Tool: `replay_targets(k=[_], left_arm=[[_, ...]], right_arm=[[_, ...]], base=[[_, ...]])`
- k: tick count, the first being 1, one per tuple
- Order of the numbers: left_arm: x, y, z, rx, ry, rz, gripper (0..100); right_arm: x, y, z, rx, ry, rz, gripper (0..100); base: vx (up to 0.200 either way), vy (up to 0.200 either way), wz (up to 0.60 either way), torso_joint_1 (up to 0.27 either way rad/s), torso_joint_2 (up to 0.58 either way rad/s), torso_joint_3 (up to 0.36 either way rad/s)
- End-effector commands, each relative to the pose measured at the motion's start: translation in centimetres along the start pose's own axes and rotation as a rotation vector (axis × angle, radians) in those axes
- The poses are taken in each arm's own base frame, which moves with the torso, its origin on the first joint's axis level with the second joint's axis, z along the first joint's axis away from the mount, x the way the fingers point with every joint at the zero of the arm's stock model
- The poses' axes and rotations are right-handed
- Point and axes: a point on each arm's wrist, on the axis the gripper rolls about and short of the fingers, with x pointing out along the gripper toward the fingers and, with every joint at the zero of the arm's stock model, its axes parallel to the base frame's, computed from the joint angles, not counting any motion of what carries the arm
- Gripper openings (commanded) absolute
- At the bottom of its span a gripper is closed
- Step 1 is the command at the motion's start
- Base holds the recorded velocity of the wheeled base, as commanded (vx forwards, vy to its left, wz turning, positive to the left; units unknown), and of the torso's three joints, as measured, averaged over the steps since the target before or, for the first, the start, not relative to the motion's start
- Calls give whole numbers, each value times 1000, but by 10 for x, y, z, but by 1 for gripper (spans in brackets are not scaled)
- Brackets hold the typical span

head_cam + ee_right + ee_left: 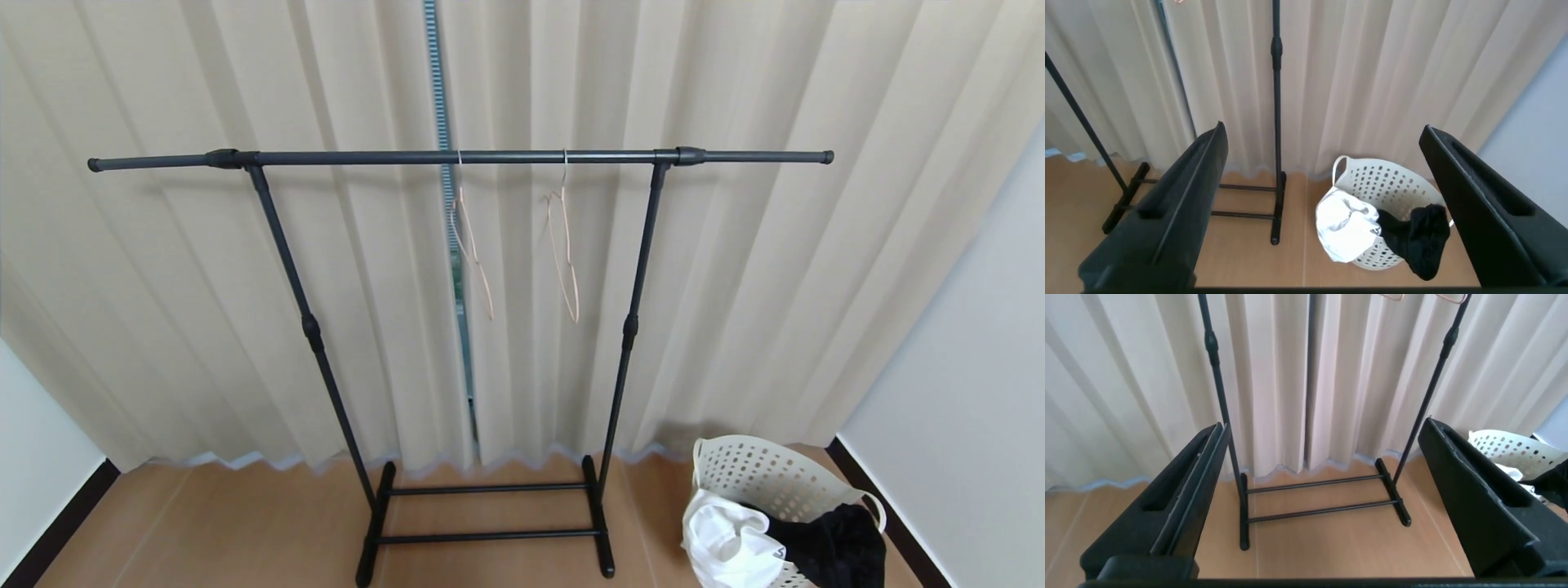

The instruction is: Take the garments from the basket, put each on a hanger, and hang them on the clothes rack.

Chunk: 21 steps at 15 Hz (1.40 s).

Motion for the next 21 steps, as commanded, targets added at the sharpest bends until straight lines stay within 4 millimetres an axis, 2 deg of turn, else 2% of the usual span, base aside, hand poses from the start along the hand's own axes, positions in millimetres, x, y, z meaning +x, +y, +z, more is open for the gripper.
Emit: replay_targets(k=[1,8,21], left_arm=[[0,0,0,0,1,0,100],[0,0,0,-3,1,3,100],[0,0,0,-1,1,3,100]], right_arm=[[0,0,0,0,1,0,100],[0,0,0,0,1,0,100],[0,0,0,2,1,0,100]], base=[[0,0,0,-159,364,207],[0,0,0,-162,396,226],[0,0,0,-192,528,328]])
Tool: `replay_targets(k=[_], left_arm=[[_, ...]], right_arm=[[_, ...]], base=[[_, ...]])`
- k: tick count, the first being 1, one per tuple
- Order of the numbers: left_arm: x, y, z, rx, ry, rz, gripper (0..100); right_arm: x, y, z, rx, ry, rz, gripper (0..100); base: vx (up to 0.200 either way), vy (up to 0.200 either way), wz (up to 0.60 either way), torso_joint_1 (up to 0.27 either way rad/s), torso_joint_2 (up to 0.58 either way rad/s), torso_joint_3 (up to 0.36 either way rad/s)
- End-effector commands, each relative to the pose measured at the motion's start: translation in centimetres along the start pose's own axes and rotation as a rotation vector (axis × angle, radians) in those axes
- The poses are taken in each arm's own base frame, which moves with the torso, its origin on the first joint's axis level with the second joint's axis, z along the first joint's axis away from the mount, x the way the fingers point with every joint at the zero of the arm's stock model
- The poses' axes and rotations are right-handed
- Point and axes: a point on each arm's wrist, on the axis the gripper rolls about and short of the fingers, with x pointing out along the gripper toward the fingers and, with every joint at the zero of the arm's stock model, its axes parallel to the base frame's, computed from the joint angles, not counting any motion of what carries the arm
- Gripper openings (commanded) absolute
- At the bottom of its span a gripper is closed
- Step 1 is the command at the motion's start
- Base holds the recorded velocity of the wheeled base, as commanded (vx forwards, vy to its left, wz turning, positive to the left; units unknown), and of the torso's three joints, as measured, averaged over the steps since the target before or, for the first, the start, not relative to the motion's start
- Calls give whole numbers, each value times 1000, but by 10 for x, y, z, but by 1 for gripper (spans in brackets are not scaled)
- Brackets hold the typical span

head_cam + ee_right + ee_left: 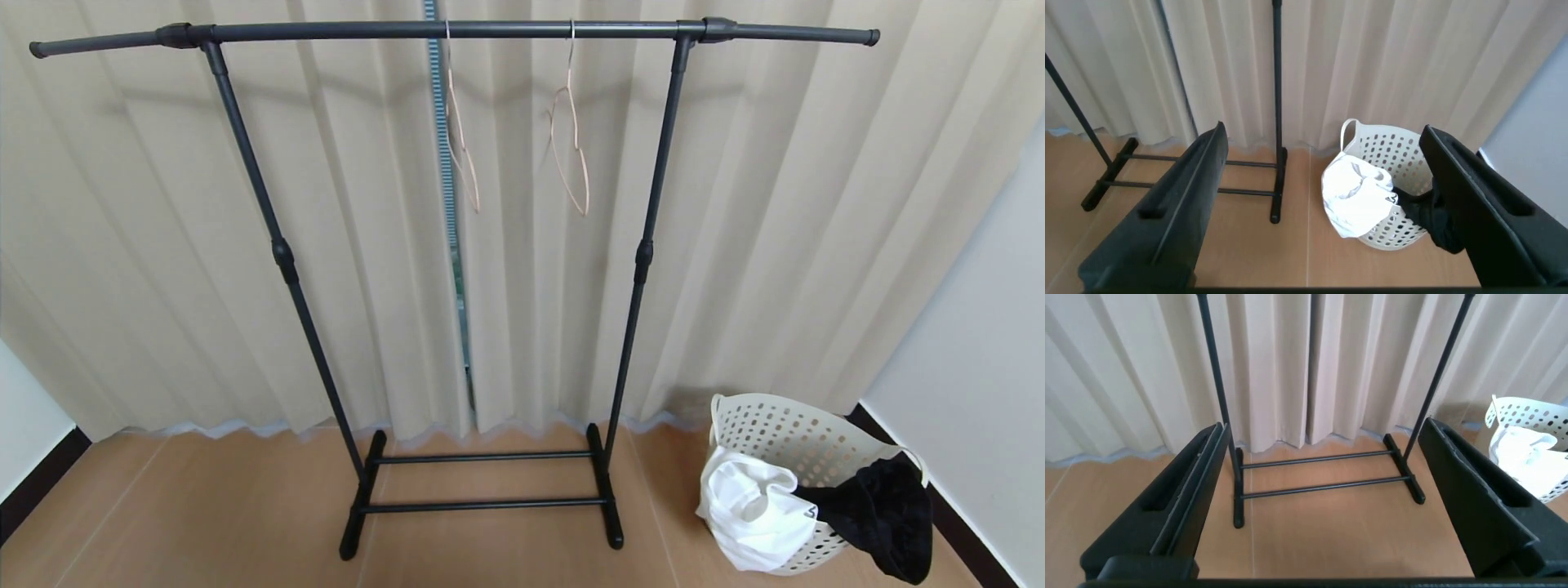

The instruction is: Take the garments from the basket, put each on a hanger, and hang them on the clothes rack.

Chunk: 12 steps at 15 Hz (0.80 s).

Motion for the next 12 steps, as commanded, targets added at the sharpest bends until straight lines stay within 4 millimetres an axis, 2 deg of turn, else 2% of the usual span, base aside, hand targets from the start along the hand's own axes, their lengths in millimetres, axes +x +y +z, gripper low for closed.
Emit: replay_targets(k=[1,7,12], left_arm=[[0,0,0,0,1,0,100],[0,0,0,0,1,0,100],[0,0,0,0,1,0,100]], right_arm=[[0,0,0,0,1,0,100],[0,0,0,-1,1,0,100],[0,0,0,0,1,-6,100]], base=[[0,0,0,-149,496,334],[0,0,0,-119,478,348],[0,0,0,-57,409,346]])
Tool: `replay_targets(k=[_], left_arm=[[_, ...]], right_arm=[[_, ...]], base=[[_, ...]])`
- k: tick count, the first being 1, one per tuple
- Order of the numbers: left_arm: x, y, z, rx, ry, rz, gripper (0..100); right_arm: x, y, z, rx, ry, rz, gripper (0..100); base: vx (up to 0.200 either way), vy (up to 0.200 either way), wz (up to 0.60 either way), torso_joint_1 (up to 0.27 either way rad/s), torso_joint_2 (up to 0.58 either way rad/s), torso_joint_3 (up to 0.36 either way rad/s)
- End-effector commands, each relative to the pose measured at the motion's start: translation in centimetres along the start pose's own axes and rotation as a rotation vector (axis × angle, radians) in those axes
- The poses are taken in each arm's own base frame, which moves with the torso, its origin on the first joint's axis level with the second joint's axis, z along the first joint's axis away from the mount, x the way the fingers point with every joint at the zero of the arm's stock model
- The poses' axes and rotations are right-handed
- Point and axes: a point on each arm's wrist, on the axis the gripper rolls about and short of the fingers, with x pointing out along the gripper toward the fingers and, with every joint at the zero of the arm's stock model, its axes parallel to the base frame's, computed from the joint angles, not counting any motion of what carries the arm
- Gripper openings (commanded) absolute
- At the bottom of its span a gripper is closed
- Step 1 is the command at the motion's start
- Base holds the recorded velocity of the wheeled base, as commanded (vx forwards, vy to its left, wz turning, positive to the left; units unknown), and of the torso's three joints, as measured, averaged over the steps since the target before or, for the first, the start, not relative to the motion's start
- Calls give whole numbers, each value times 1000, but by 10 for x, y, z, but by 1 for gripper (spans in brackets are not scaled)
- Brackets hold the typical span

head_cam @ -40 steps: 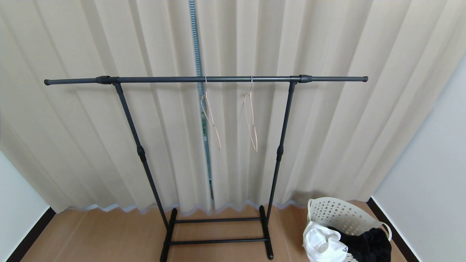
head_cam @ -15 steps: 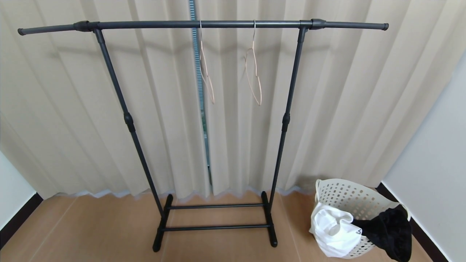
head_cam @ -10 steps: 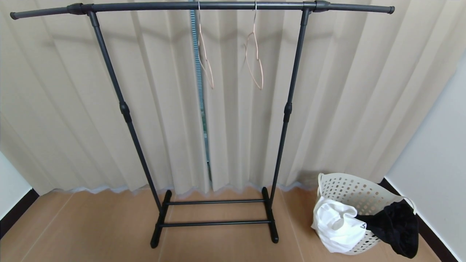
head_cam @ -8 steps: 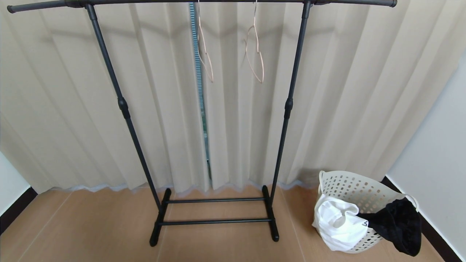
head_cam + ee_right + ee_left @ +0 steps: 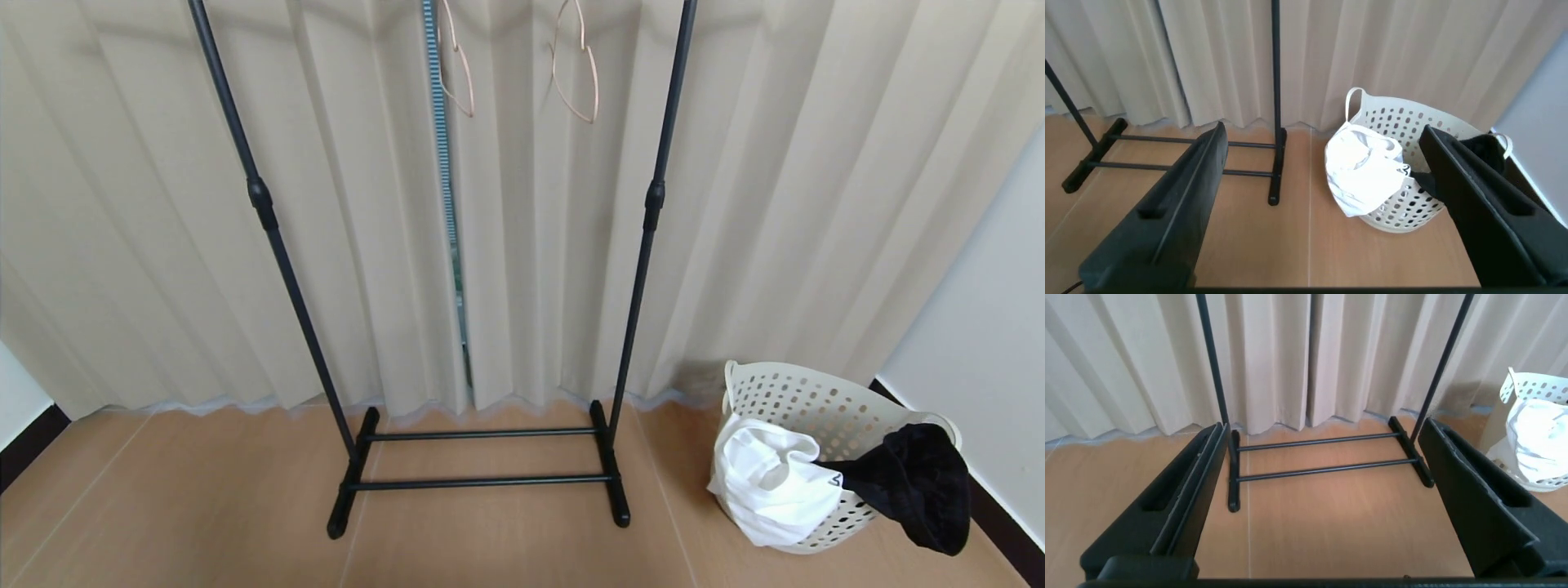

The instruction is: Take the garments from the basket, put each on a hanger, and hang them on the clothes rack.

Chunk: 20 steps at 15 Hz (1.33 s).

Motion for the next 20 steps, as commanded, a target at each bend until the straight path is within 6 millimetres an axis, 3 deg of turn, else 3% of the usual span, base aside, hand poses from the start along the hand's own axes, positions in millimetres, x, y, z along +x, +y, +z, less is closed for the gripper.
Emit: replay_targets(k=[1,4,12,14,18,20], left_arm=[[0,0,0,0,0,0,100],[0,0,0,0,0,0,100],[0,0,0,1,0,-1,100],[0,0,0,0,0,0,100],[0,0,0,1,0,-1,100],[0,0,0,0,0,-1,100]], right_arm=[[0,0,0,0,0,1,100],[0,0,0,-4,0,1,100],[0,0,0,0,0,1,100],[0,0,0,-1,0,1,100],[0,0,0,-1,0,1,100],[0,0,0,-1,0,2,100]], base=[[0,0,0,-7,139,134],[0,0,0,-5,42,42],[0,0,-600,-1,4,4],[0,0,0,0,0,0],[0,-200,0,4,6,1],[200,-200,0,2,5,0]])
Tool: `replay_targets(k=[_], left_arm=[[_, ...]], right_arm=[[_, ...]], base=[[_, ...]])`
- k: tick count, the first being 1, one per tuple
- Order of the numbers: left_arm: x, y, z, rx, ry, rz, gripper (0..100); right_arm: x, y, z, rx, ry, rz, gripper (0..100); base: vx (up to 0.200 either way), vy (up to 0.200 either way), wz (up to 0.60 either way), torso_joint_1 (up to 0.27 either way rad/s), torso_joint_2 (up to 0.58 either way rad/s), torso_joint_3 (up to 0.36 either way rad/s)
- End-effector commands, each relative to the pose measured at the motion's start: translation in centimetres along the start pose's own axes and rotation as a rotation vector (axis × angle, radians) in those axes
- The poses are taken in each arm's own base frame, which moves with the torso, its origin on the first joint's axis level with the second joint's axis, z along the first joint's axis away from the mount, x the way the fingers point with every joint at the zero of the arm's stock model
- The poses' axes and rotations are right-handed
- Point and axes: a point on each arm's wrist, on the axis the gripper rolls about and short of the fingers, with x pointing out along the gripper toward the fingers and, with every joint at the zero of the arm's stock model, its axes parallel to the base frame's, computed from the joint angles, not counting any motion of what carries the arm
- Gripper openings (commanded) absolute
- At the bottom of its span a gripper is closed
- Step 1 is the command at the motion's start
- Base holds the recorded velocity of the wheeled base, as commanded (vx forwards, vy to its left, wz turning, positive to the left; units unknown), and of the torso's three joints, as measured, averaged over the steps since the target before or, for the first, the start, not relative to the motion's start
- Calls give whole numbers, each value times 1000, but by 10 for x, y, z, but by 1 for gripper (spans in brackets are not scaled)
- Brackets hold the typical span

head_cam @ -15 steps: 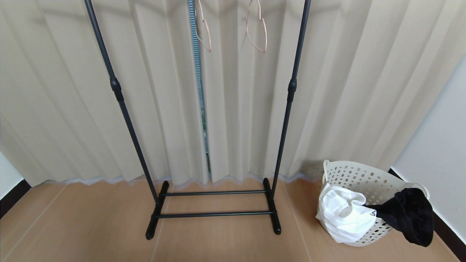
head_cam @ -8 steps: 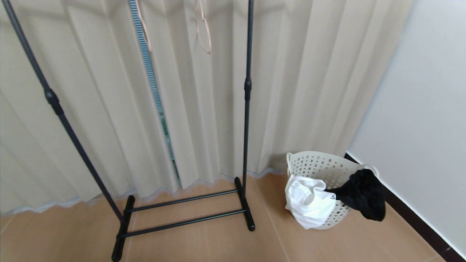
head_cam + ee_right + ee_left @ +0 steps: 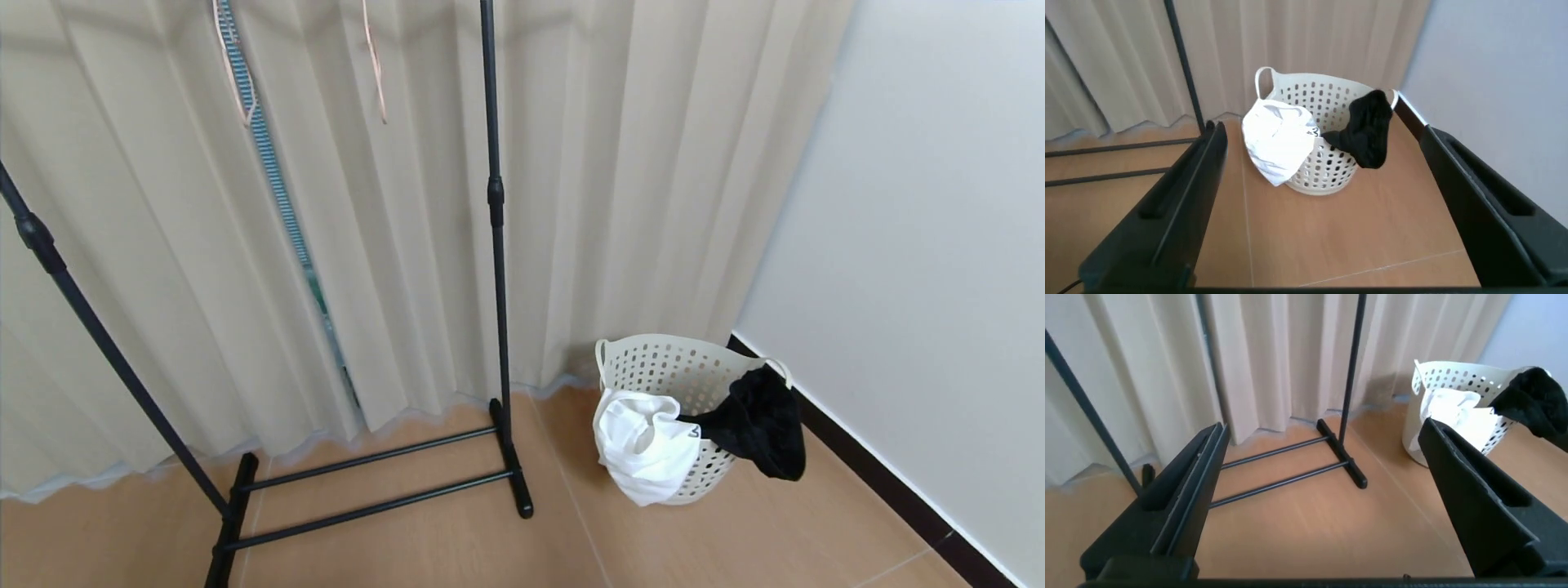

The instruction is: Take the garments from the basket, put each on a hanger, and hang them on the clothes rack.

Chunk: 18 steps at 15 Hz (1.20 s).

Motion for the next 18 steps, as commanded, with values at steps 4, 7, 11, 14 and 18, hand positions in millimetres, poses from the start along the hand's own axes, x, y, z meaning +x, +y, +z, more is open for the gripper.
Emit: replay_targets(k=[4,7,11,14,18], left_arm=[[0,0,0,0,0,0,100],[0,0,0,0,0,0,100],[0,0,0,0,0,0,100],[0,0,0,0,0,0,100],[0,0,0,0,0,2,100]], right_arm=[[0,0,0,1,1,0,100],[0,0,0,1,1,0,100],[0,0,0,1,1,0,100],[0,0,0,1,1,0,100],[0,0,0,1,1,0,100]], base=[[200,0,0,1,0,6],[200,0,0,1,4,-1],[150,0,0,3,4,2],[0,0,0,0,0,0],[0,0,0,0,0,0]])
